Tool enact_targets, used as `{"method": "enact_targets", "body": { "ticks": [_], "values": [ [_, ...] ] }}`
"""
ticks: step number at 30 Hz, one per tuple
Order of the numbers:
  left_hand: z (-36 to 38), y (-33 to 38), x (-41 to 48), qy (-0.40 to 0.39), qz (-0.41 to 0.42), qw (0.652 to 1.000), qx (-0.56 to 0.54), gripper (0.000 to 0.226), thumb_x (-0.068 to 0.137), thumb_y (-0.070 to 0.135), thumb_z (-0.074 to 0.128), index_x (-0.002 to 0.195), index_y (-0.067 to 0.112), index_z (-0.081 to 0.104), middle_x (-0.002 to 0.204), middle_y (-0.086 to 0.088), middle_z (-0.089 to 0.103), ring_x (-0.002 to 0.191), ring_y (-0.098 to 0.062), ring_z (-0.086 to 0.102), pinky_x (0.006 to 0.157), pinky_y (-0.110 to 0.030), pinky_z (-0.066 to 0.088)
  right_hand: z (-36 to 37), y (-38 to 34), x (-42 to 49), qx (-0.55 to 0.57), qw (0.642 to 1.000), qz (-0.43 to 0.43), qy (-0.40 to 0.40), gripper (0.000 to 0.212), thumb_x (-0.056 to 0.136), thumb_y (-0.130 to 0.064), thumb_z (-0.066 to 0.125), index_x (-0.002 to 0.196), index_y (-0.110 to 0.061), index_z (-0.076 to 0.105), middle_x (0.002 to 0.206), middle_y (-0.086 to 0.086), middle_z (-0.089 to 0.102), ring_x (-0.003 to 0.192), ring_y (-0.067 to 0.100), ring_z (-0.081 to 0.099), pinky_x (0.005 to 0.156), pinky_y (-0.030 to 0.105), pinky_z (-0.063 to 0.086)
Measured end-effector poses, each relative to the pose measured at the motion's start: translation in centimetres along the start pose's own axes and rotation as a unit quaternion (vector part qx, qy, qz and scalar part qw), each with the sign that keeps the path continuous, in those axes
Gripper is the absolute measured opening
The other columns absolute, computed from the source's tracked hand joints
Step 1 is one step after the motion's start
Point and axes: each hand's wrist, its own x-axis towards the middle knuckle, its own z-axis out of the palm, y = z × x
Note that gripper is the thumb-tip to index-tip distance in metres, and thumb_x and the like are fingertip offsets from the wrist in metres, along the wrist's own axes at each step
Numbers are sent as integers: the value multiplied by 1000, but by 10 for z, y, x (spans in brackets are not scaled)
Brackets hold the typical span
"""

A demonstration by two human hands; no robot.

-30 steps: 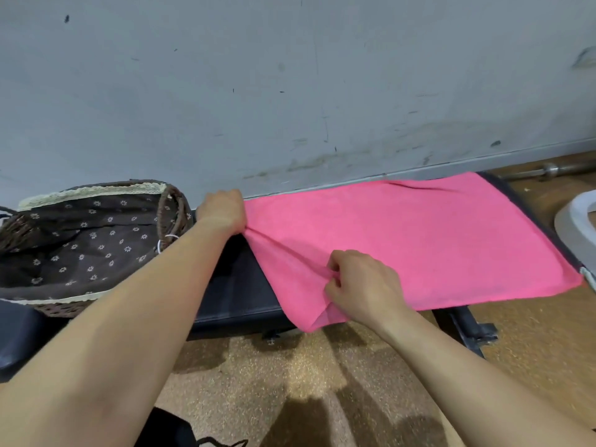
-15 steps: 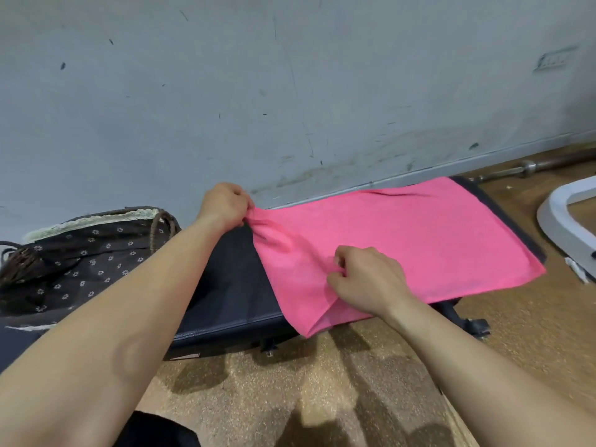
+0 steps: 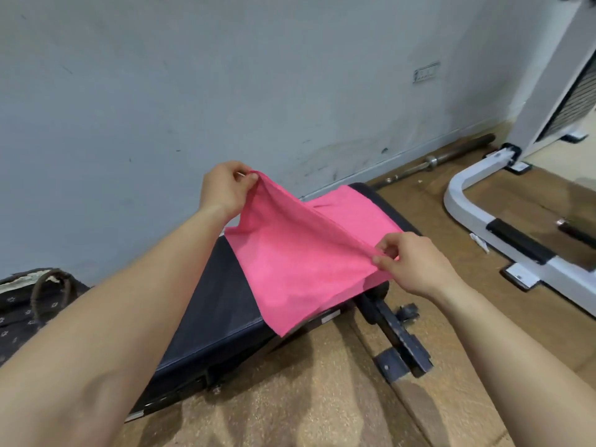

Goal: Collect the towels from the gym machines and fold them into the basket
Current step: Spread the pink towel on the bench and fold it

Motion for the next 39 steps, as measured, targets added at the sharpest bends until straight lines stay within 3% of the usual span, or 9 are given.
{"method": "enact_targets", "body": {
  "ticks": [10, 14, 20, 24, 26, 31, 37, 39],
  "values": [
    [118, 69, 45, -41, 75, 996, 23, 12, 90, 34, 67, 94, 24, 73, 77, 4, 64, 80, -21, 64, 75, -32, 50, -21, 55, 5, -31, 990, 124, 59, 13, 95, -30, 59, 82, -33, 59, 81, -12, 64, 82, 18, 63, 70, 40, 56],
    [158, 72, 57, -56, 78, 994, 48, 16, 90, 38, 65, 97, 27, 73, 91, 1, 70, 90, -22, 65, 82, -34, 53, -14, 65, 13, -51, 984, 158, 59, 15, 94, -26, 54, 81, -34, 57, 76, -12, 63, 74, 16, 63, 67, 38, 56],
    [209, 57, 69, -78, 74, 991, 77, 15, 89, 40, 65, 92, 28, 73, 83, 5, 65, 89, -23, 64, 75, -33, 50, -4, 75, 24, -81, 979, 178, 52, 14, 91, -24, 50, 80, -32, 53, 73, -12, 61, 68, 15, 61, 65, 35, 54],
    [237, 37, 76, -120, 49, 987, 98, 15, 89, 41, 65, 87, 27, 68, 99, -2, 71, 96, -26, 64, 81, -34, 50, -1, 71, 29, -108, 978, 166, 62, 4, 86, -28, 50, 87, -31, 52, 88, -10, 57, 84, 19, 60, 69, 35, 53],
    [246, 32, 79, -153, 19, 984, 88, 21, 92, 44, 61, 87, 24, 62, 101, -4, 70, 99, -27, 62, 84, -34, 48, 0, 66, 30, -110, 978, 162, 68, 9, 87, -29, 51, 95, -32, 53, 96, -9, 53, 94, 20, 57, 71, 35, 51],
    [249, 33, 86, -132, 8, 991, 22, 21, 84, 34, 74, 72, 25, 59, 75, 7, 63, 83, -20, 63, 75, -29, 49, 6, 54, 38, -121, 976, 164, 70, 21, 89, -37, 48, 107, -29, 54, 106, -5, 53, 104, 21, 55, 80, 40, 53],
    [216, 44, 59, -131, 48, 990, -35, 24, 75, 15, 81, 68, 27, 62, 73, 5, 68, 68, -14, 63, 71, -29, 52, 8, 39, 46, -129, 977, 155, 74, 39, 86, -42, 51, 122, -25, 52, 120, 0, 52, 115, 24, 51, 95, 41, 47],
    [195, 51, 37, -130, 57, 988, -64, 22, 75, 12, 82, 71, 25, 65, 66, 9, 65, 59, -3, 58, 65, -23, 48, 9, 33, 49, -92, 984, 136, 75, 44, 87, -40, 52, 128, -25, 50, 126, 1, 52, 118, 25, 50, 98, 44, 46]
  ]
}}
